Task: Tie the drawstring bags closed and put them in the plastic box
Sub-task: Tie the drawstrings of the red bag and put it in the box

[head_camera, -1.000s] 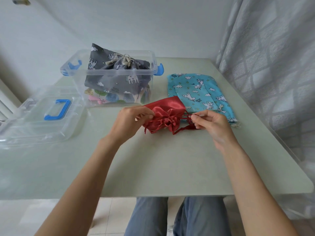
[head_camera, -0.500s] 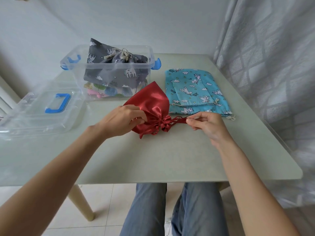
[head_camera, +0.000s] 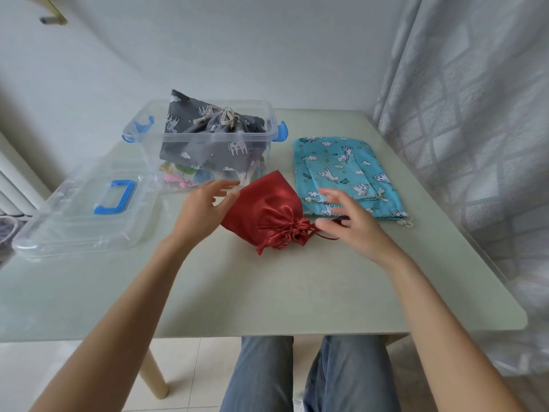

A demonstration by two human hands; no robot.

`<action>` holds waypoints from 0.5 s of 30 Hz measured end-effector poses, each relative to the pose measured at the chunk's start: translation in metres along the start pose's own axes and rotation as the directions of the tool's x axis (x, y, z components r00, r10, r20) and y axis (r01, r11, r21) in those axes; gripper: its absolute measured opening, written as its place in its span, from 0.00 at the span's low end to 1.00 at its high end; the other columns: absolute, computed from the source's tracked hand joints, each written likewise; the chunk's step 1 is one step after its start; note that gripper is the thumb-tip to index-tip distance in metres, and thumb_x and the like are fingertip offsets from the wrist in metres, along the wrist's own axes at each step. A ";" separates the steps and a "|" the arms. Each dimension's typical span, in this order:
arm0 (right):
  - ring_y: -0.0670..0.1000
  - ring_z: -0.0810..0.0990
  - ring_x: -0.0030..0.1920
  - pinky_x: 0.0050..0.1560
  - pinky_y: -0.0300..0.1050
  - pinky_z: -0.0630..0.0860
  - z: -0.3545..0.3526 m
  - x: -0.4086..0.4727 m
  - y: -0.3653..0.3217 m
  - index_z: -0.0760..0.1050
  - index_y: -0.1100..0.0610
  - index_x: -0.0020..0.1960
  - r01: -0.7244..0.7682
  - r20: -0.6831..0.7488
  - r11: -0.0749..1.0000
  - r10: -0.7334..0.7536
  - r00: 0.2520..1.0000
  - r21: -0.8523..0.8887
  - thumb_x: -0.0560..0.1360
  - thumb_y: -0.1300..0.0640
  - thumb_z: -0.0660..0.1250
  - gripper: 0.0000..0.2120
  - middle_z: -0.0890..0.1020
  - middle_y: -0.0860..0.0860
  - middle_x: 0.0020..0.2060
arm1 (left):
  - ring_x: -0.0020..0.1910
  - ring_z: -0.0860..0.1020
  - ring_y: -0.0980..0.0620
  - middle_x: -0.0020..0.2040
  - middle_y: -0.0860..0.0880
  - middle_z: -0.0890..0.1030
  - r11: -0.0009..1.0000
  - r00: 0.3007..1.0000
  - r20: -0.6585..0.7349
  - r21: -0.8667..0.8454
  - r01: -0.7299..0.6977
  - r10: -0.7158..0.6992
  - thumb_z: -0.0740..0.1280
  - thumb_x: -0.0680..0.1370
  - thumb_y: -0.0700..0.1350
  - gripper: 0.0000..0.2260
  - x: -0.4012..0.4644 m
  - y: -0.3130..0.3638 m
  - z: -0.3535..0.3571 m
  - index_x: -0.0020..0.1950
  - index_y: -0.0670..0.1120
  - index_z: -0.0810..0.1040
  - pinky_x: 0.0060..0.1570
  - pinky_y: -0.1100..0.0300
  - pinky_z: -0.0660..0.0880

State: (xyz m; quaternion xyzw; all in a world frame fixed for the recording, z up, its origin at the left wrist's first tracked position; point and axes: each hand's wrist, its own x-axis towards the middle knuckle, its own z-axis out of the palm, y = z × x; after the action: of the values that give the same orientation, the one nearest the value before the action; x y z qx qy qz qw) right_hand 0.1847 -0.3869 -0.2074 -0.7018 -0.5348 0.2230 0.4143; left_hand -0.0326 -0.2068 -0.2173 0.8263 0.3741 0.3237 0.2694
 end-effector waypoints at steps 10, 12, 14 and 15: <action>0.38 0.78 0.47 0.47 0.25 0.68 0.041 0.016 -0.012 0.79 0.48 0.51 0.036 -0.125 0.983 -0.059 0.990 -0.183 0.71 0.53 0.72 0.09 0.82 0.41 0.46 | 0.47 0.80 0.52 0.49 0.51 0.82 1.000 0.999 0.033 -0.013 0.005 -0.005 0.65 0.76 0.39 0.16 0.013 0.001 0.007 0.60 0.56 0.76 0.47 0.61 0.71; 0.38 0.79 0.45 0.48 0.26 0.70 0.029 0.021 -0.028 0.79 0.50 0.49 0.015 -0.121 0.996 -0.004 0.993 0.087 0.71 0.57 0.72 0.07 0.82 0.43 0.45 | 0.43 0.79 0.59 0.46 0.53 0.81 0.984 0.998 -0.045 -0.169 -0.053 0.046 0.65 0.76 0.38 0.18 0.013 0.004 -0.008 0.59 0.59 0.74 0.45 0.66 0.71; 0.46 0.82 0.43 0.45 0.34 0.77 0.017 0.032 -0.050 0.79 0.54 0.50 0.005 -0.104 0.927 0.037 0.994 0.376 0.72 0.61 0.70 0.08 0.83 0.51 0.44 | 0.42 0.80 0.61 0.48 0.53 0.81 0.956 0.987 -0.131 -0.264 -0.125 0.093 0.64 0.76 0.37 0.20 0.017 0.010 -0.025 0.60 0.59 0.72 0.46 0.69 0.73; 0.48 0.82 0.42 0.44 0.37 0.79 0.012 0.039 -0.061 0.79 0.55 0.51 0.017 -0.105 0.893 0.034 0.994 0.450 0.73 0.62 0.69 0.08 0.82 0.53 0.44 | 0.43 0.80 0.60 0.49 0.54 0.81 0.945 0.978 -0.176 -0.284 -0.161 0.114 0.64 0.77 0.36 0.19 0.020 0.013 -0.032 0.61 0.58 0.72 0.48 0.69 0.73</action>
State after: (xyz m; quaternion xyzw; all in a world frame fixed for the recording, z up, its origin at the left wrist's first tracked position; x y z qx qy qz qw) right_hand 0.1541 -0.3407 -0.1592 -0.6005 -0.4418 0.3037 0.5933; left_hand -0.0402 -0.1919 -0.1807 0.7724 0.2826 0.4584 0.3366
